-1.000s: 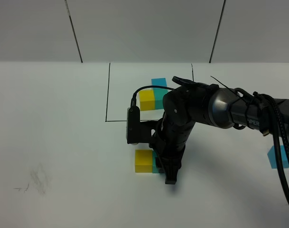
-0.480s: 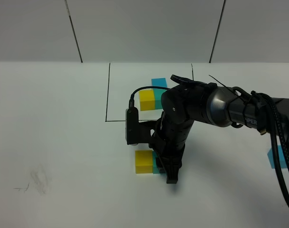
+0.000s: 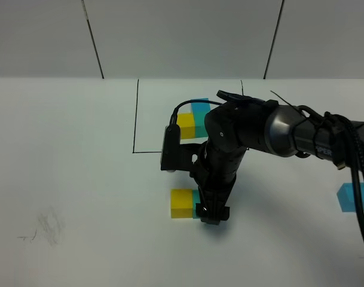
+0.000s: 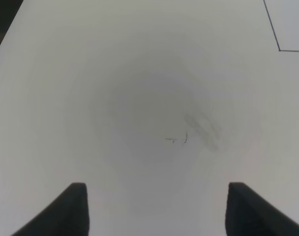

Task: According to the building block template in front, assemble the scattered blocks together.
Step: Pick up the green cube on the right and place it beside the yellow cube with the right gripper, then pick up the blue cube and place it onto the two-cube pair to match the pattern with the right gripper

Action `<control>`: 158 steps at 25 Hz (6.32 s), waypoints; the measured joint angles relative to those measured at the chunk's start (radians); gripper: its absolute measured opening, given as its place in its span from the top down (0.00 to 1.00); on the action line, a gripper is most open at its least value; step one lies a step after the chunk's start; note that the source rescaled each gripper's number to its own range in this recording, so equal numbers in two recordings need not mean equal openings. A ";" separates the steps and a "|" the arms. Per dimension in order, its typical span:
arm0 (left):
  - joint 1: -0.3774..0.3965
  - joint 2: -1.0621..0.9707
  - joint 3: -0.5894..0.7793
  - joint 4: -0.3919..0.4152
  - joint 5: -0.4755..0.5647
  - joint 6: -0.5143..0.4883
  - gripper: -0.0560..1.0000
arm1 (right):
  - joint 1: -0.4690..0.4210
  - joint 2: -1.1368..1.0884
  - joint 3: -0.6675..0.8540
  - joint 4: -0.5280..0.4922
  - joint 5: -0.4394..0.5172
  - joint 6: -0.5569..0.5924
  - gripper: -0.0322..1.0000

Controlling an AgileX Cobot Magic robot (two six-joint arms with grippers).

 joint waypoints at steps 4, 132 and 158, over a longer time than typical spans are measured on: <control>0.000 0.000 0.000 0.000 0.000 0.000 0.60 | -0.016 -0.069 0.001 -0.030 0.034 0.212 0.03; 0.000 0.000 0.000 0.000 0.001 0.000 0.60 | 0.040 -0.084 -0.113 -0.309 0.080 1.645 0.71; 0.000 0.000 0.000 0.000 0.001 0.000 0.60 | 0.059 0.147 -0.369 -0.255 0.301 1.622 0.71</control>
